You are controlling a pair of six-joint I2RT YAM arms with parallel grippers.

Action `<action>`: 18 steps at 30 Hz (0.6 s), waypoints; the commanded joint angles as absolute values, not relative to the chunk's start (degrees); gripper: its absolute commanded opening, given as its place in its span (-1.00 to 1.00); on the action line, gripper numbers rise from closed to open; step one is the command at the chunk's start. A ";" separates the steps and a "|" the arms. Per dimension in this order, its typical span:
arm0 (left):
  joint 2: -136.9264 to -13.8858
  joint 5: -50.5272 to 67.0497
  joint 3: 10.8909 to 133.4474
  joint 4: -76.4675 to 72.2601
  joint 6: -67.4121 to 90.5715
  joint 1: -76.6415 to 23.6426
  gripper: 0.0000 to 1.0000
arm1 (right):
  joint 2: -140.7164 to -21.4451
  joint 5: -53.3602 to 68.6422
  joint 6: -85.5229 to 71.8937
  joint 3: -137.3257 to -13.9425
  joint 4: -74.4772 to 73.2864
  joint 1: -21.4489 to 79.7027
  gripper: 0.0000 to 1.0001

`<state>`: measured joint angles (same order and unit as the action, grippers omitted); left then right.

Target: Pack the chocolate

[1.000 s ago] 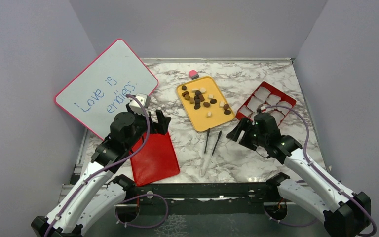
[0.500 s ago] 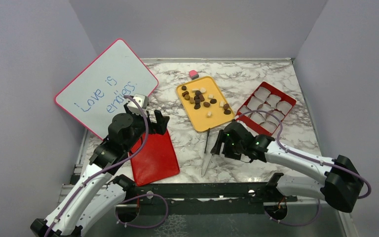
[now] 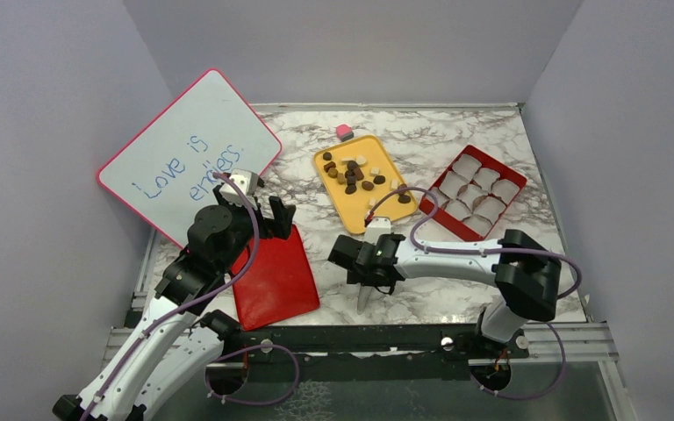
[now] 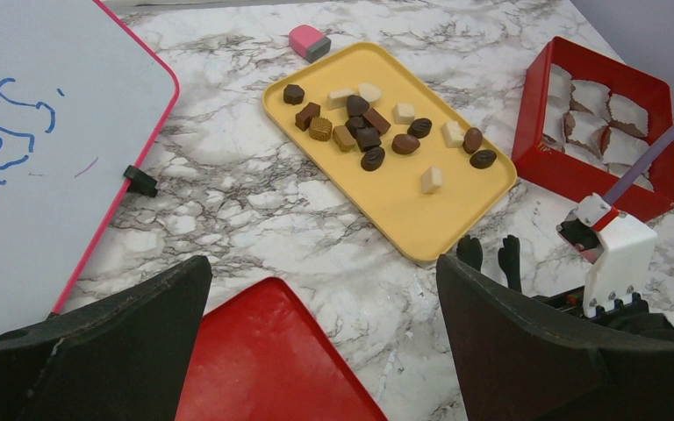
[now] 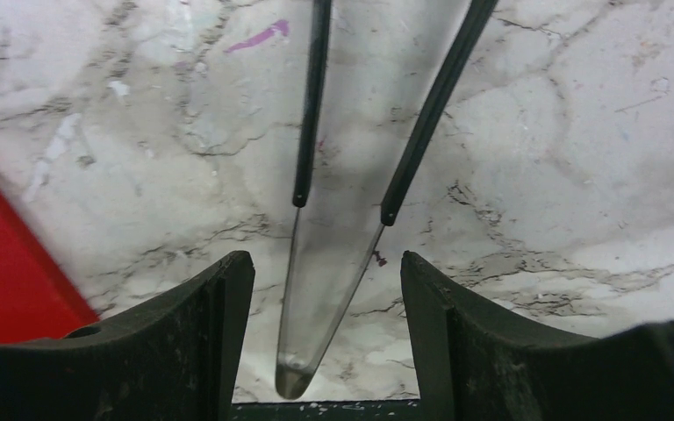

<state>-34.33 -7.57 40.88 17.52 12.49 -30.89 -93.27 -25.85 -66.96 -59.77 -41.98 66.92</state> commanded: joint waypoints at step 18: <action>-33.66 -8.80 40.14 17.67 11.60 -31.11 0.98 | -85.68 -28.75 -61.98 -48.38 -43.40 67.94 0.20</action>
<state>-34.24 -7.62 40.71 18.11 12.34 -30.89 -91.11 -29.06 -66.61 -52.45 -46.96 67.55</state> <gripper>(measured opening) 0.990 0.606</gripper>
